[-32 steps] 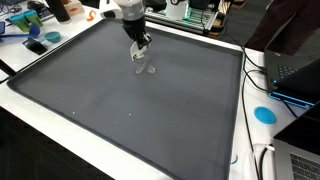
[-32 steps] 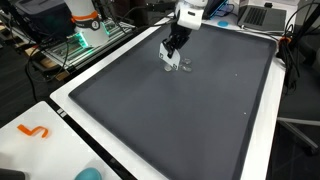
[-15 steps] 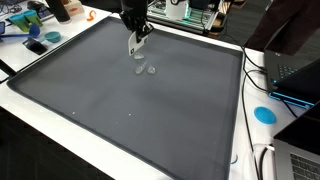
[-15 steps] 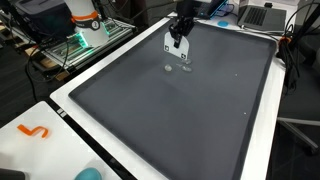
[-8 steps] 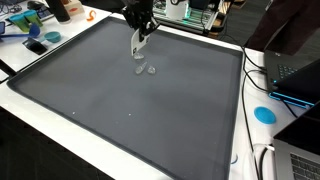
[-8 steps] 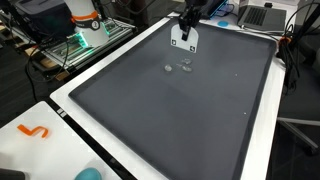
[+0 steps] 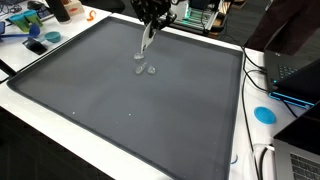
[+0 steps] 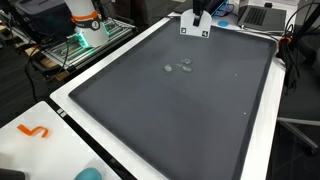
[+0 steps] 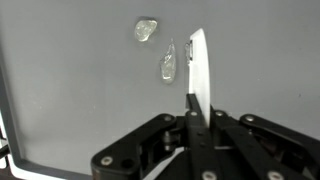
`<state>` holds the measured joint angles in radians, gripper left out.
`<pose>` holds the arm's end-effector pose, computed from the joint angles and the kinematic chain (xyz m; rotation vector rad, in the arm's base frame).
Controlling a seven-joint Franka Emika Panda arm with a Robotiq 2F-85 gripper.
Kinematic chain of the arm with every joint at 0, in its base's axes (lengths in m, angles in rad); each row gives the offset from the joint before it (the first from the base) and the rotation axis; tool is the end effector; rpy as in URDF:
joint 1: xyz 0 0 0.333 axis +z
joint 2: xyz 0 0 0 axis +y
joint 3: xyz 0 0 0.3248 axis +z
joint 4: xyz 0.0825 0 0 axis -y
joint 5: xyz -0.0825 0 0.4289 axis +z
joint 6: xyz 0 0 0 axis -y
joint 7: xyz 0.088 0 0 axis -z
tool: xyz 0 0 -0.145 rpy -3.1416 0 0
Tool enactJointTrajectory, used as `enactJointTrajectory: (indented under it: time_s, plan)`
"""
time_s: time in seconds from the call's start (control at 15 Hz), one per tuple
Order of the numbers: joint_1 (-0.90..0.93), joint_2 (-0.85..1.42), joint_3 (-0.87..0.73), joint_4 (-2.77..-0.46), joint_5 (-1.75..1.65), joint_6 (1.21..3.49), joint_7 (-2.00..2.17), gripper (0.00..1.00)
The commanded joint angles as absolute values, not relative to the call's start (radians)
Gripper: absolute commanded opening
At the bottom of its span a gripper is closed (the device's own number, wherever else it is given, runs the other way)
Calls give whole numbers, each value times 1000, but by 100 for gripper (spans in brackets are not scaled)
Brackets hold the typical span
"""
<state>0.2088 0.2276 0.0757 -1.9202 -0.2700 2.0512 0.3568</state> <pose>0.6148 0.1544 0.3158 2.9053 0.0920 -0.0313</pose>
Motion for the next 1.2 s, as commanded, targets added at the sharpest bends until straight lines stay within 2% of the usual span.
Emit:
enactJointTrajectory:
  time_s: [0.0,1.13]
  plan:
    - [237,230,92,-1881,-323,1994,379,1]
    - [367,352,108,-1723,-539,1847,593,1]
